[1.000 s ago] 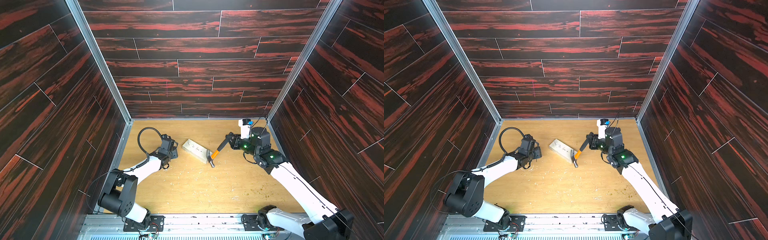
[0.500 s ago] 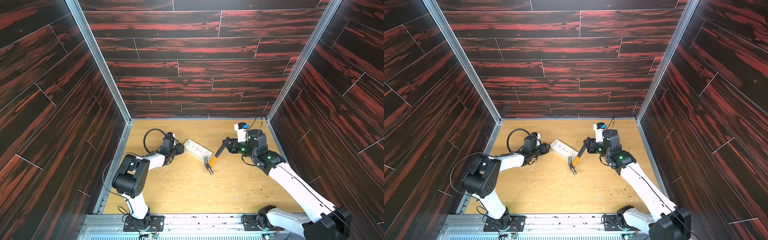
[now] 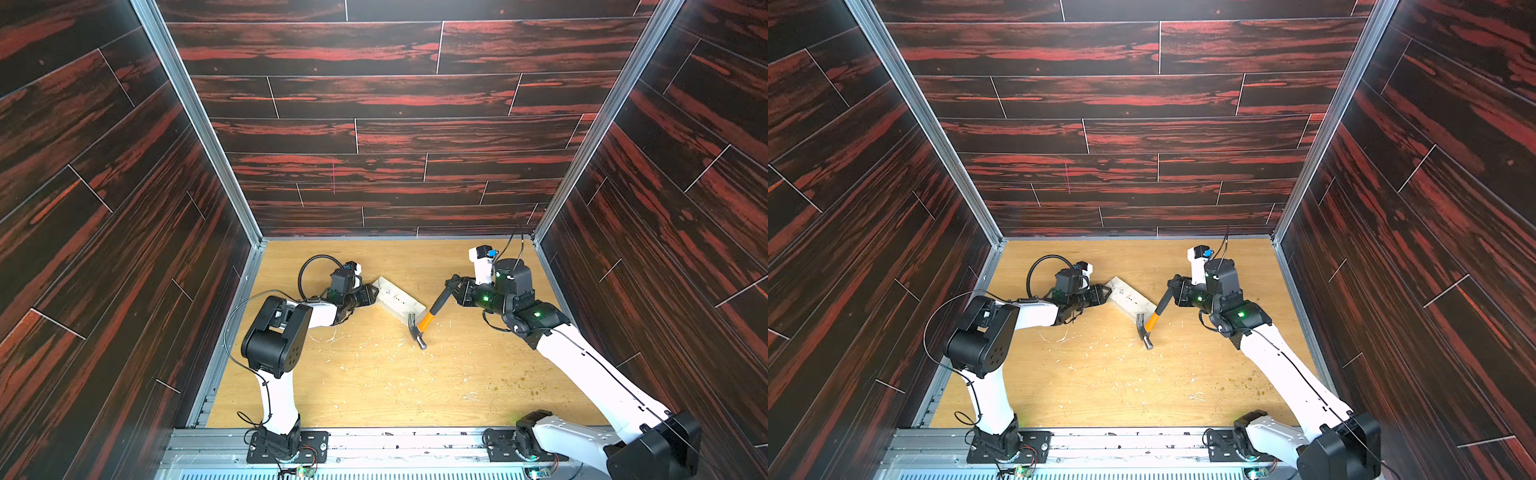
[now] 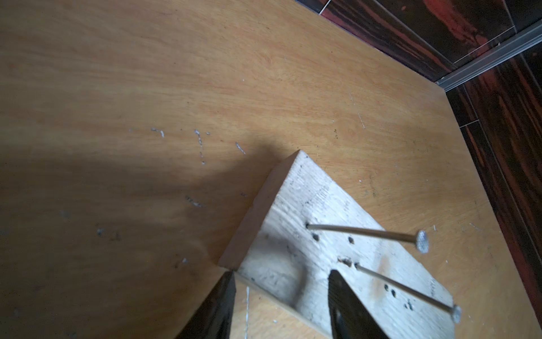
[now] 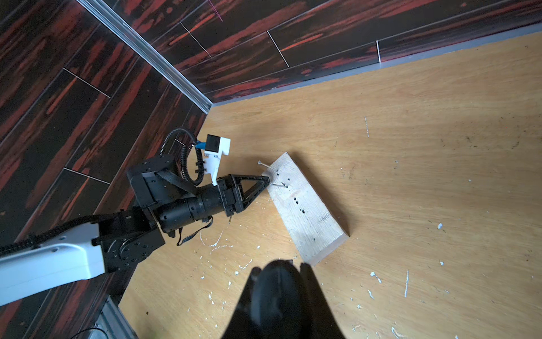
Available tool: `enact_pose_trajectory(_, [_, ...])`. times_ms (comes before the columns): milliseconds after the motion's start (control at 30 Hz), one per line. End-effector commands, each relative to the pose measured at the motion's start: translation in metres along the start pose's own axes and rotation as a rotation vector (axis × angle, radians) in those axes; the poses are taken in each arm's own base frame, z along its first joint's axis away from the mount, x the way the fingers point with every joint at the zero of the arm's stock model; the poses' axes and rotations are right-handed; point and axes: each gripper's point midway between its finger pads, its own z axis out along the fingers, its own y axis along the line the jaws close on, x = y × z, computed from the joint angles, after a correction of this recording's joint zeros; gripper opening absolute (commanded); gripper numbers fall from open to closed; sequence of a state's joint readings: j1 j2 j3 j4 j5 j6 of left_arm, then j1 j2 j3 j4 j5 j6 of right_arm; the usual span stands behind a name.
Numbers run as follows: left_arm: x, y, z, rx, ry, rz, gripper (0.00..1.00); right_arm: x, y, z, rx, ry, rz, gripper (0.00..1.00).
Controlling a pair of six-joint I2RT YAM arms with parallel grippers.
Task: Use a claw hammer to pull out a nail
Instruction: Adjust the mounting plate at the center of the board.
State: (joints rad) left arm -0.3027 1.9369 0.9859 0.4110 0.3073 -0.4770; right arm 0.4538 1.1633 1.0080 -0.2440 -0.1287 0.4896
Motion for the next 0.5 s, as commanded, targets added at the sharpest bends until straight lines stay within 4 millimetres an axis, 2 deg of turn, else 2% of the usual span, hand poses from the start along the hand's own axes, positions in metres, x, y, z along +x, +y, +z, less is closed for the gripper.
enact_pose_trajectory(0, [-0.012,0.0,-0.009,-0.006,-0.02,0.057,0.53,-0.02,0.016,-0.007,-0.044,-0.058,0.001,0.0])
enact_pose_trajectory(100, [-0.017,0.0,-0.014,-0.021,-0.037,0.102,0.54,-0.019,0.014,-0.006,-0.035,-0.051,0.002,0.0])
enact_pose_trajectory(167, [-0.021,0.003,-0.013,-0.025,-0.043,0.097,0.51,-0.02,0.015,-0.006,-0.037,-0.051,0.003,0.0])
enact_pose_trajectory(300, [-0.037,0.012,-0.007,-0.02,-0.089,-0.001,0.44,-0.018,0.013,-0.006,-0.033,-0.048,0.007,0.0])
enact_pose_trajectory(467, [-0.057,0.028,-0.007,-0.022,-0.173,-0.109,0.44,-0.015,0.012,-0.007,-0.031,-0.04,0.011,0.0])
